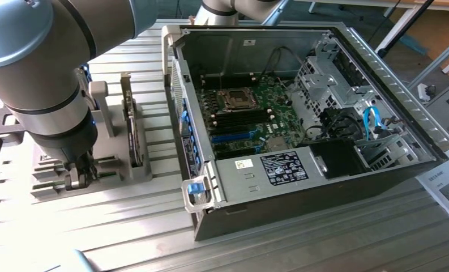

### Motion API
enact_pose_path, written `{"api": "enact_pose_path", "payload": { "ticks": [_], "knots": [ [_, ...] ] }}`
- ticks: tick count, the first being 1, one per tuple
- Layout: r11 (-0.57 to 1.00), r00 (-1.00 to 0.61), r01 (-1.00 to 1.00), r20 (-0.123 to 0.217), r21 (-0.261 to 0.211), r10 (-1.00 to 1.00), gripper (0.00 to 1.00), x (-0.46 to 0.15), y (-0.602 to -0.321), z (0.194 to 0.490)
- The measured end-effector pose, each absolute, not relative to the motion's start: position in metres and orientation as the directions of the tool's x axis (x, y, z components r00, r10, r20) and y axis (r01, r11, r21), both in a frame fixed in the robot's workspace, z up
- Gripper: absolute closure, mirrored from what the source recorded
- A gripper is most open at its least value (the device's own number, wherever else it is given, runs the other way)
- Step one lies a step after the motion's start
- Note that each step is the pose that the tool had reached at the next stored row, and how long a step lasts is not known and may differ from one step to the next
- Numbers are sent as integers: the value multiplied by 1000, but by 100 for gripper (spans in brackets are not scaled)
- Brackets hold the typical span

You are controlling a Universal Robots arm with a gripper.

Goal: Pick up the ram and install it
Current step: 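Pick up the ram and move it above insertion slot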

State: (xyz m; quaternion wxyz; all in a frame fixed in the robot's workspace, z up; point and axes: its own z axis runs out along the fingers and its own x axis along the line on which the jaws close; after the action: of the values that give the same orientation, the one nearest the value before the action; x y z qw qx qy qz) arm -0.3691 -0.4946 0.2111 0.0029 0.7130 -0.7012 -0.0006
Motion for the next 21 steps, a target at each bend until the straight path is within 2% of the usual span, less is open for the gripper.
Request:
{"api": "enact_pose_path", "payload": {
  "ticks": [12, 14, 21],
  "knots": [
    [-17, 17, -1000, 3, 5, -1000, 84, -369, -496, 211],
    [-17, 17, -1000, 3, 5, -1000, 88, -369, -496, 211],
    [-17, 17, -1000, 3, 5, -1000, 88, -369, -496, 211]
  ]
}}
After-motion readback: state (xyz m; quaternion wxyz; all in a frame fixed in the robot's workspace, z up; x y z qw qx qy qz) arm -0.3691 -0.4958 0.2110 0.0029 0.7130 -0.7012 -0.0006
